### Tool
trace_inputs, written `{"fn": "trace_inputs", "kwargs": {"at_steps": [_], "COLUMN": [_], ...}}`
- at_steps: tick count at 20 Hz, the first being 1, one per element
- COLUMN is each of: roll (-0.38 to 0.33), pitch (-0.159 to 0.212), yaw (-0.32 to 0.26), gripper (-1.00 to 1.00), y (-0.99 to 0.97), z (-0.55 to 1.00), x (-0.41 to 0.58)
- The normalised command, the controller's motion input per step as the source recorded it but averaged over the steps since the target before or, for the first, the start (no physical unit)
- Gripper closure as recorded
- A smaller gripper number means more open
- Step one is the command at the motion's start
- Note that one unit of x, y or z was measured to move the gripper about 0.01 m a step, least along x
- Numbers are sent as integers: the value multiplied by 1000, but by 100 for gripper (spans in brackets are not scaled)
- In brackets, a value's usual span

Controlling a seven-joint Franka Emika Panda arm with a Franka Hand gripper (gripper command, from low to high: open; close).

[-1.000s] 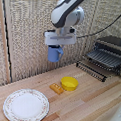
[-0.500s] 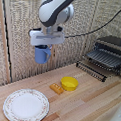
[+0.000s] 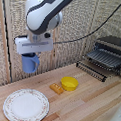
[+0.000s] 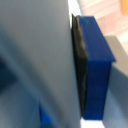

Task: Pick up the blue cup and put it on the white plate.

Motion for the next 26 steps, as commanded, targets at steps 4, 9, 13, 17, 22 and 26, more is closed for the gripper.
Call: {"fn": "trace_inputs", "kwargs": {"at_steps": [4, 9, 13, 17, 22, 26], "roll": [-3, -38, -87, -73, -74, -60], "pitch": [22, 51, 22, 5, -9, -77], "yaw": [99, 88, 60, 72, 79, 49], "gripper": [100, 100, 100, 100, 100, -100], "y": [513, 187, 0, 0, 96, 316], "z": [-432, -542, -584, -489, -323, -79], "x": [-535, -411, -144, 35, 47, -51]}}
